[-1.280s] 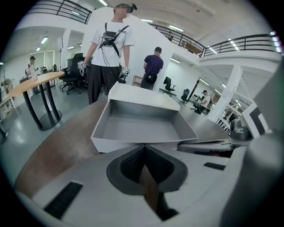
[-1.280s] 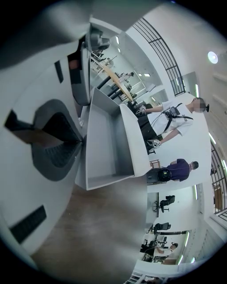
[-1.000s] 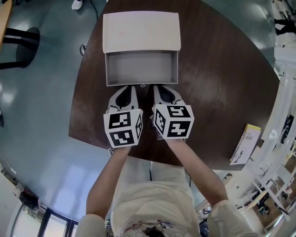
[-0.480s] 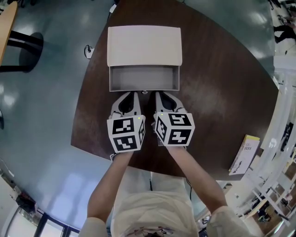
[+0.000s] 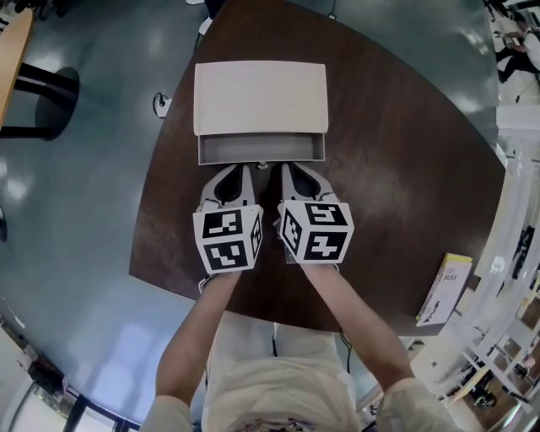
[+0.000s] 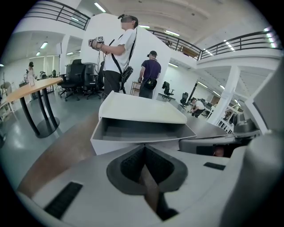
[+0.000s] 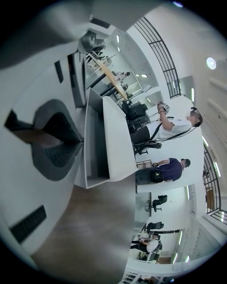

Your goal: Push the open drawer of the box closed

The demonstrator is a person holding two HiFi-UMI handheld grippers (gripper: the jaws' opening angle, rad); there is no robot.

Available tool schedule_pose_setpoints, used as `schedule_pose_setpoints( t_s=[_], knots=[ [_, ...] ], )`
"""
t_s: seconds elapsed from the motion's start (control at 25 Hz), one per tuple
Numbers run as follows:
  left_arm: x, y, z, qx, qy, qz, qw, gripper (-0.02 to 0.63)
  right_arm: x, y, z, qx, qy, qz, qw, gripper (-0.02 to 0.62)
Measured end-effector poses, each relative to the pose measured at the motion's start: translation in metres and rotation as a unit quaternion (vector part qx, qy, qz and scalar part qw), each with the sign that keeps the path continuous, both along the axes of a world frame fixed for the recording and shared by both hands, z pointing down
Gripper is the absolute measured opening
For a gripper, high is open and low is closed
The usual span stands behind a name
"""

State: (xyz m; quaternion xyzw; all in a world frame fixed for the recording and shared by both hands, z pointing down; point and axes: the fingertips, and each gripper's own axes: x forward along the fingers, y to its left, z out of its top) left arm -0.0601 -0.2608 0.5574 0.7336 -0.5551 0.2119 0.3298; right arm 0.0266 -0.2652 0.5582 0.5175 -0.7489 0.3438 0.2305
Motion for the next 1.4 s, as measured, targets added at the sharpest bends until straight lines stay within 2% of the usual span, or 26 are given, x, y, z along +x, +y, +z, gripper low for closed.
schedule_pose_setpoints(
  t_s=[0.64,1.4],
  knots=[
    [-0.005,-0.04,0.003,0.012,-0.004,0.006,0.9999,0.006,-0.005,-0.04,0.001,0.025,0.007,0.008,1.0,0.006],
    [-0.007,-0.051,0.005,0.02,-0.019,0.009,0.9996,0.006,-0.006,-0.054,-0.001,0.039,0.016,0.006,0.999,0.006]
  ],
)
